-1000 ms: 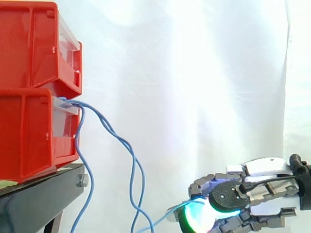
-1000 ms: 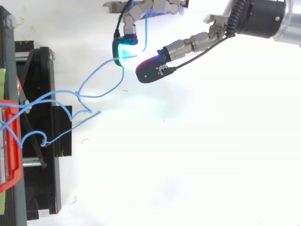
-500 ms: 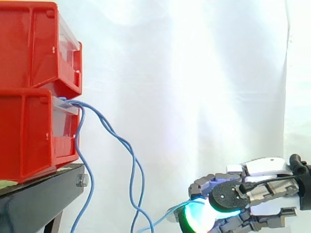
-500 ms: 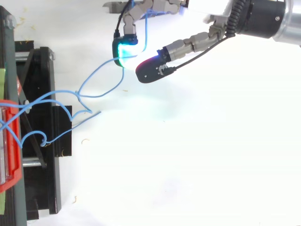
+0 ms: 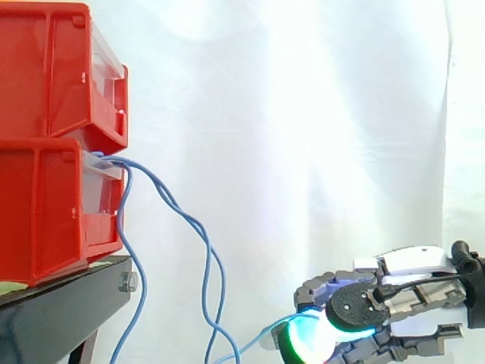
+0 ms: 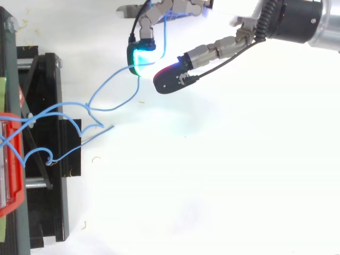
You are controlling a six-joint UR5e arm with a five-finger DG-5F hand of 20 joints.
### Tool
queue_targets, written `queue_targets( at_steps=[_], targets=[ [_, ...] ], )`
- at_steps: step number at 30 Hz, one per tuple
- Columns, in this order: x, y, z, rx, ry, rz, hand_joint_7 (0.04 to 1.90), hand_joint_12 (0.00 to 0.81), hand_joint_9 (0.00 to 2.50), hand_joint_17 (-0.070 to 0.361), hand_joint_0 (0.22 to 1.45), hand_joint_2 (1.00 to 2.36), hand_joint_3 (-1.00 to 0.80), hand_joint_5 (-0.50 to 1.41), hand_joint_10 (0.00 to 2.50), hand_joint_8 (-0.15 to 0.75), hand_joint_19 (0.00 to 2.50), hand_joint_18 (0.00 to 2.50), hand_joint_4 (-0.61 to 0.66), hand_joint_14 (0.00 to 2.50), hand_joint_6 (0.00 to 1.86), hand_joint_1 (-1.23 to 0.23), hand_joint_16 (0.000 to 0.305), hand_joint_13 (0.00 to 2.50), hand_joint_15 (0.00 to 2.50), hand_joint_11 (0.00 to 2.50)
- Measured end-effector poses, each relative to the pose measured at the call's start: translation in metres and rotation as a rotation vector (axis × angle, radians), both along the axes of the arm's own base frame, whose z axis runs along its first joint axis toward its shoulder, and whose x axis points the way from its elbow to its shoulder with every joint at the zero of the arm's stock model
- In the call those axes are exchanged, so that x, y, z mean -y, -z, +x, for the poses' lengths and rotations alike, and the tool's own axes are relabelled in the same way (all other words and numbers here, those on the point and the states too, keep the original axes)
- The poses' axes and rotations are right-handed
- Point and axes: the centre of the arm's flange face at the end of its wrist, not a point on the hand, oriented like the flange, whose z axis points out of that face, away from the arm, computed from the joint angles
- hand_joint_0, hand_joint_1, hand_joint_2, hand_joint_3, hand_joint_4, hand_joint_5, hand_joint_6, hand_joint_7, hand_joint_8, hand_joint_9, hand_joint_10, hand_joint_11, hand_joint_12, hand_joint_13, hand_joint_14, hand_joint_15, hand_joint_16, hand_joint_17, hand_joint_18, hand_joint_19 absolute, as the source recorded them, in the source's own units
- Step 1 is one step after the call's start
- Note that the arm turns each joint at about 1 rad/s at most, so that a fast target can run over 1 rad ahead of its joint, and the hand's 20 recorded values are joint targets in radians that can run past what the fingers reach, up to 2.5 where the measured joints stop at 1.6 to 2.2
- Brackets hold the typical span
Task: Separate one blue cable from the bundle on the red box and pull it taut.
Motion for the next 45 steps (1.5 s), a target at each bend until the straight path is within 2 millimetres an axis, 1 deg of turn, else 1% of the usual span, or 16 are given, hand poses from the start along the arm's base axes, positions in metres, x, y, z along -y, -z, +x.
queue_targets(
  at_steps=[45],
  targets=[
    [0.0, 0.0001, 0.0, 0.0, 0.0, 0.0, 0.99, 0.355, 0.27, 0.118, 0.7, 1.02, -0.1, -0.06, 0.0, 0.048, 0.25, 0.34, -0.33, 0.0, 0.92, -1.0, 0.052, 0.4, 0.07, 0.0]
  ],
)
